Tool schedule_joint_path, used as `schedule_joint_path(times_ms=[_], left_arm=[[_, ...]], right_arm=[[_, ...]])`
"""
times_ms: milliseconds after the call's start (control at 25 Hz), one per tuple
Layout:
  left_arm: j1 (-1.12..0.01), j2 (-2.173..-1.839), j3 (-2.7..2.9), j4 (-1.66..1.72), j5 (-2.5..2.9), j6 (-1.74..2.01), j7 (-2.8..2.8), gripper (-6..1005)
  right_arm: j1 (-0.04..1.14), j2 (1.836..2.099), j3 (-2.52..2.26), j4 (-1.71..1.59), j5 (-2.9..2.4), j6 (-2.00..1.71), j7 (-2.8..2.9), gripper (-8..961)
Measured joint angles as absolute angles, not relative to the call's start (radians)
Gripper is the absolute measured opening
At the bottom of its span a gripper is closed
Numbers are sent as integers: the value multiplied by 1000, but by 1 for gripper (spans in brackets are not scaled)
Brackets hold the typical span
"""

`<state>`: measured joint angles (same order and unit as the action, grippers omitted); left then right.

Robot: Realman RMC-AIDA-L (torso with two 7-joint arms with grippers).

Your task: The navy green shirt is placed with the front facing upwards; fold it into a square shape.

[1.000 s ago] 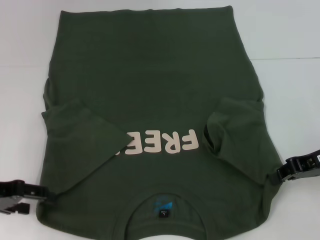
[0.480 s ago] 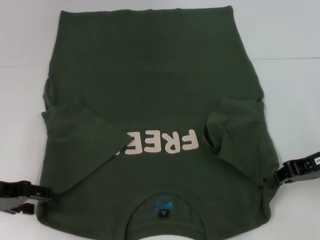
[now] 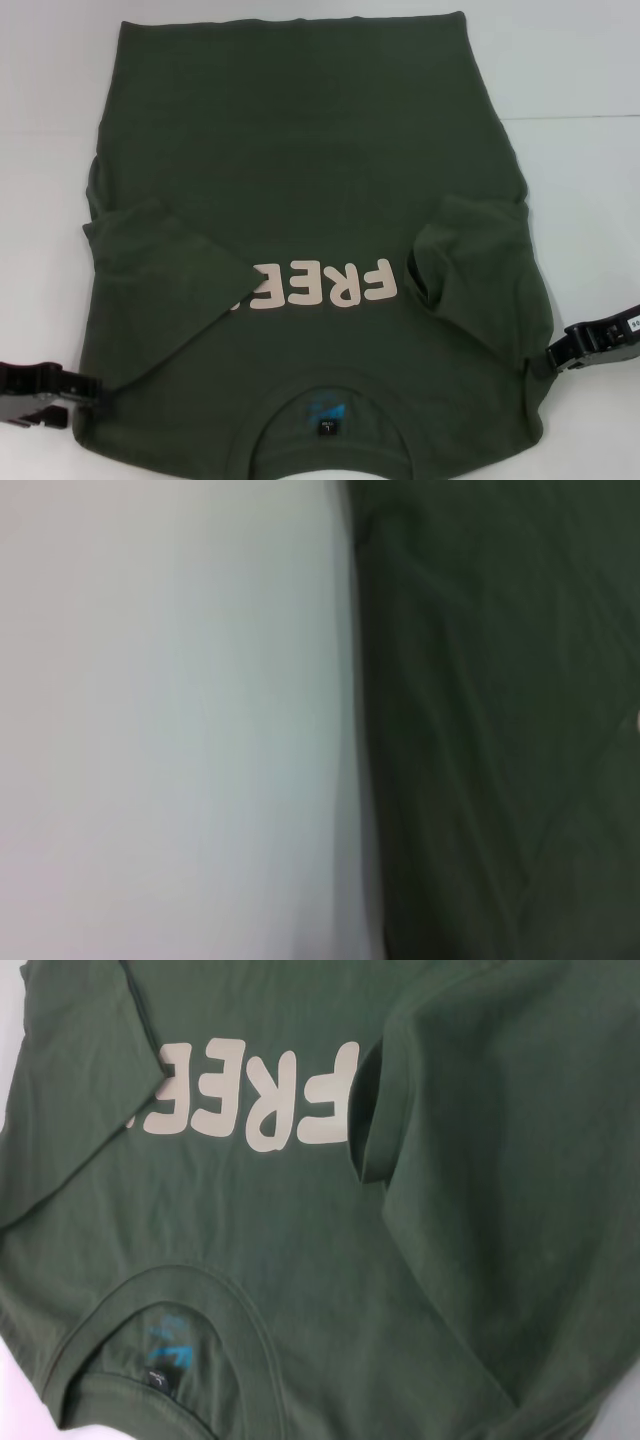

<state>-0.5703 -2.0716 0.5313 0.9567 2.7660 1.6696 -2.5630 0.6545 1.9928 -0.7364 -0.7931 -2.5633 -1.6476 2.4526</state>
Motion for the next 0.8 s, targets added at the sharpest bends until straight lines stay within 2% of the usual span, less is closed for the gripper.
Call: schedule_joint_path(times_ms=[200,800], left_arm=[[-569,-2076,551,960,2778,1659,-2564,782],[-576,-2075,568,960,2778,1655,-2553,107]], right_arm=[[651,1993,-736,-793,-2553,-1651,2451,41],[646,1993,-736,-793,-2540,-1651,2450,40]])
